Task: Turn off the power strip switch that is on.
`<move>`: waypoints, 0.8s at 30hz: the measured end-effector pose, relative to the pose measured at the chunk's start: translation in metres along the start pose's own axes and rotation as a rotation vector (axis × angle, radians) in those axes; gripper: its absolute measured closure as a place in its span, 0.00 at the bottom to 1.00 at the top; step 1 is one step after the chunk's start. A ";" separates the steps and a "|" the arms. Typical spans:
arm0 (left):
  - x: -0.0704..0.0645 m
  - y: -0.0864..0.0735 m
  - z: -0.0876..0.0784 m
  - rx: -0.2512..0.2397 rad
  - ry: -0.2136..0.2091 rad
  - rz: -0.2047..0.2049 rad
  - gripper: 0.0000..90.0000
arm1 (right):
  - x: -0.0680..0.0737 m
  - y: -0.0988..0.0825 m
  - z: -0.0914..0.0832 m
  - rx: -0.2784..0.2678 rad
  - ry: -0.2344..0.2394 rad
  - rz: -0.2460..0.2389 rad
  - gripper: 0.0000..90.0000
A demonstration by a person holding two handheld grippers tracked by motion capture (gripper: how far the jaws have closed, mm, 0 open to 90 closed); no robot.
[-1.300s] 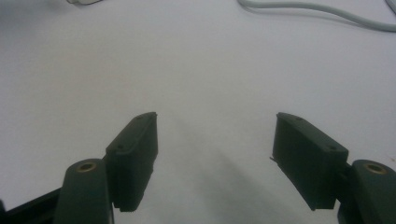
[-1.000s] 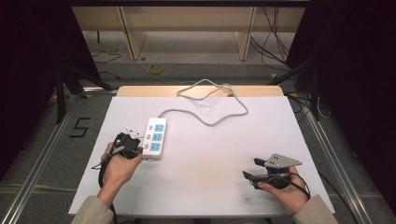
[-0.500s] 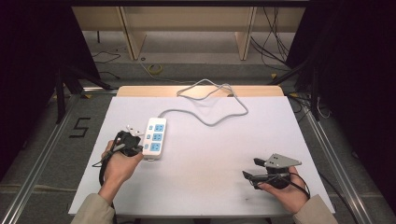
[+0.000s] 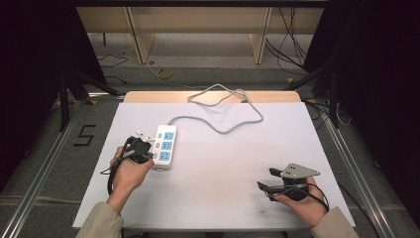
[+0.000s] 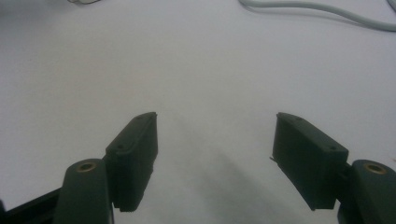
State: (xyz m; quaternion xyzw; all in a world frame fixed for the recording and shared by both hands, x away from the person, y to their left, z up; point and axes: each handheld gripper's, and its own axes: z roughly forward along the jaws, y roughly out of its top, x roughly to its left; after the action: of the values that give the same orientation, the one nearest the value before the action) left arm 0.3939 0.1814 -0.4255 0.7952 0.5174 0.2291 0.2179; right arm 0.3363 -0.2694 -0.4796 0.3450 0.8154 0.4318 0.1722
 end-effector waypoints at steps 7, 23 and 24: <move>-0.001 0.004 0.002 0.004 -0.001 0.006 1.00 | 0.000 0.000 0.000 0.000 -0.001 0.001 0.35; -0.001 0.010 0.005 0.010 0.001 0.004 1.00 | 0.000 0.000 0.000 -0.001 0.000 0.002 0.35; -0.001 0.011 0.005 0.012 0.002 0.004 1.00 | 0.000 0.000 0.000 -0.001 -0.001 0.002 0.35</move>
State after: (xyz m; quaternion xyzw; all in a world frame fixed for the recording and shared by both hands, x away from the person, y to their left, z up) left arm 0.4043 0.1757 -0.4236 0.7973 0.5174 0.2273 0.2121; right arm 0.3365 -0.2697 -0.4796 0.3459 0.8148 0.4323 0.1723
